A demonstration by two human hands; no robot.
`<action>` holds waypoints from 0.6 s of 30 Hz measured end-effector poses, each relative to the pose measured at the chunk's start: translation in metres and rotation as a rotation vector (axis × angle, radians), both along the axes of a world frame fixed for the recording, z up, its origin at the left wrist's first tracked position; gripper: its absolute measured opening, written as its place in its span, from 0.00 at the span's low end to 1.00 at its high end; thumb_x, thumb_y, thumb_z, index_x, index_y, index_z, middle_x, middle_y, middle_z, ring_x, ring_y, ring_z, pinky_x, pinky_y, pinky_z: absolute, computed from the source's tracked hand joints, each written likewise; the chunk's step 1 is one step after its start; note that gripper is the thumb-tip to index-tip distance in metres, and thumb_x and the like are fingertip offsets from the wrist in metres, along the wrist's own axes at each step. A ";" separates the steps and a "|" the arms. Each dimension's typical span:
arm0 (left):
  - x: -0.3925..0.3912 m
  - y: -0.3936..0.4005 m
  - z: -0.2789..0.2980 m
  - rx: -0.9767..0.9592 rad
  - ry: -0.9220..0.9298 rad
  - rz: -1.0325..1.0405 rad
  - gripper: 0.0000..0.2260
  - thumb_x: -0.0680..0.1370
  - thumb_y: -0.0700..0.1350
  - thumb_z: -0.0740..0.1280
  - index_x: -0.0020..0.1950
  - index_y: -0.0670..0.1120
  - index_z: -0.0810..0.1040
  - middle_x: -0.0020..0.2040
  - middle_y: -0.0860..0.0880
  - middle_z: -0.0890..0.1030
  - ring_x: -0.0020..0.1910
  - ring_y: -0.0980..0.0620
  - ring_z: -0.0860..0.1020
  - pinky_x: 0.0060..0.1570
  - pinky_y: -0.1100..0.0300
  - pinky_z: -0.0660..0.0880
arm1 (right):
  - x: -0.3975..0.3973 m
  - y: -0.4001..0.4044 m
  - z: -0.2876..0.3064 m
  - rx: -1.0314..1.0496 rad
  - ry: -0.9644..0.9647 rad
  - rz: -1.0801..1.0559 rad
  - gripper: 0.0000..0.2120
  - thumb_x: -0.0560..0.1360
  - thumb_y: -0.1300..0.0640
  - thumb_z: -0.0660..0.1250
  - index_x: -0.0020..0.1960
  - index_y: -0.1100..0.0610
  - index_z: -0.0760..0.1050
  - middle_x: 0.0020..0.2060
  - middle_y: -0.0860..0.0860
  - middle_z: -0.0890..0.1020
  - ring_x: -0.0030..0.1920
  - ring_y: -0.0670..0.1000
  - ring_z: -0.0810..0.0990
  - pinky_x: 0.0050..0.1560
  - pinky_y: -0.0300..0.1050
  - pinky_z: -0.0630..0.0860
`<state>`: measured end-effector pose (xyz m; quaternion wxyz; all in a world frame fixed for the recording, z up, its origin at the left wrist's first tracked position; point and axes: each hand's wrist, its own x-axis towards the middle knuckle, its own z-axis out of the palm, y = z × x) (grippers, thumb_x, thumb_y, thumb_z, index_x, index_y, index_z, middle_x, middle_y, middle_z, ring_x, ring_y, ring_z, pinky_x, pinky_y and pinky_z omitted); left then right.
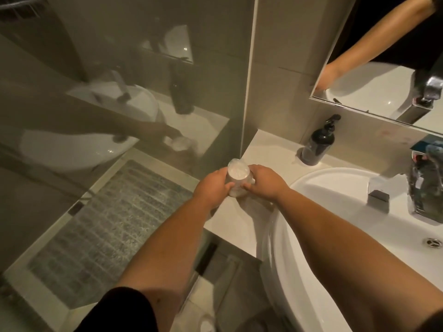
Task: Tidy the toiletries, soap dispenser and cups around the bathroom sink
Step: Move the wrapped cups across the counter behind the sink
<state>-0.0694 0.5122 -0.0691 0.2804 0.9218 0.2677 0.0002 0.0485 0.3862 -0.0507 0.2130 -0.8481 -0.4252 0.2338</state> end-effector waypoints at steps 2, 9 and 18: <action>-0.002 -0.004 0.003 0.001 -0.020 0.025 0.20 0.78 0.49 0.65 0.68 0.45 0.69 0.61 0.43 0.78 0.59 0.43 0.75 0.53 0.53 0.70 | -0.001 -0.002 0.004 0.023 -0.003 -0.014 0.21 0.72 0.48 0.68 0.62 0.56 0.75 0.56 0.56 0.81 0.53 0.58 0.79 0.51 0.45 0.71; -0.013 -0.016 0.057 0.012 -0.118 0.032 0.20 0.78 0.48 0.65 0.69 0.46 0.69 0.62 0.44 0.77 0.58 0.44 0.75 0.49 0.58 0.67 | -0.011 -0.017 0.057 0.117 -0.062 -0.009 0.18 0.72 0.49 0.67 0.59 0.56 0.76 0.52 0.55 0.82 0.49 0.57 0.79 0.45 0.44 0.71; -0.033 -0.075 0.123 0.006 -0.204 -0.065 0.17 0.78 0.48 0.65 0.66 0.47 0.71 0.60 0.46 0.78 0.57 0.45 0.76 0.48 0.58 0.67 | -0.047 -0.086 0.129 0.186 -0.103 -0.126 0.20 0.71 0.48 0.68 0.62 0.54 0.76 0.56 0.54 0.81 0.54 0.57 0.78 0.53 0.49 0.75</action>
